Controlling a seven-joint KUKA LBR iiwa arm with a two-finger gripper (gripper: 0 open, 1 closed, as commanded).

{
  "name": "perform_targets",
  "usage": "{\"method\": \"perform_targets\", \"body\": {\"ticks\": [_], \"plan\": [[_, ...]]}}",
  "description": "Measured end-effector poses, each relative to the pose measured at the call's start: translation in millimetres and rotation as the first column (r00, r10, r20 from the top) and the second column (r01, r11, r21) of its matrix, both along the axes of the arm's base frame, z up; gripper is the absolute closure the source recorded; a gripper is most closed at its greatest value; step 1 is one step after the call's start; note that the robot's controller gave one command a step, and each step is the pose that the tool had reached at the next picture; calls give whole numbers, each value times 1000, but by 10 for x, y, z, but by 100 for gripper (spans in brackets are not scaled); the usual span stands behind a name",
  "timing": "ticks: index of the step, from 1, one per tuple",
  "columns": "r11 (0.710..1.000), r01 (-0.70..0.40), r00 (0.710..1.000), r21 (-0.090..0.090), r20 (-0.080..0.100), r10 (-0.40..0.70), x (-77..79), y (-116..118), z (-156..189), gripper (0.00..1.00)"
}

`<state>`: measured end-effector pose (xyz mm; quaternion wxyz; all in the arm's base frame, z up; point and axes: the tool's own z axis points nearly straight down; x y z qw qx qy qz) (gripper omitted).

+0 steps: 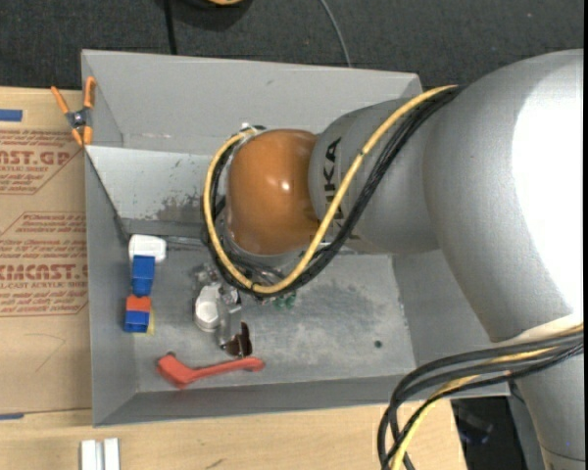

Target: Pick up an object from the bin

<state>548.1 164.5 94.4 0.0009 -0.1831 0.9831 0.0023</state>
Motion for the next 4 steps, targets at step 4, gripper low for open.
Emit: {"method": "perform_targets", "body": {"ticks": [4], "plan": [[1000,0,1000,1,2,0,5,8,557,100]]}}
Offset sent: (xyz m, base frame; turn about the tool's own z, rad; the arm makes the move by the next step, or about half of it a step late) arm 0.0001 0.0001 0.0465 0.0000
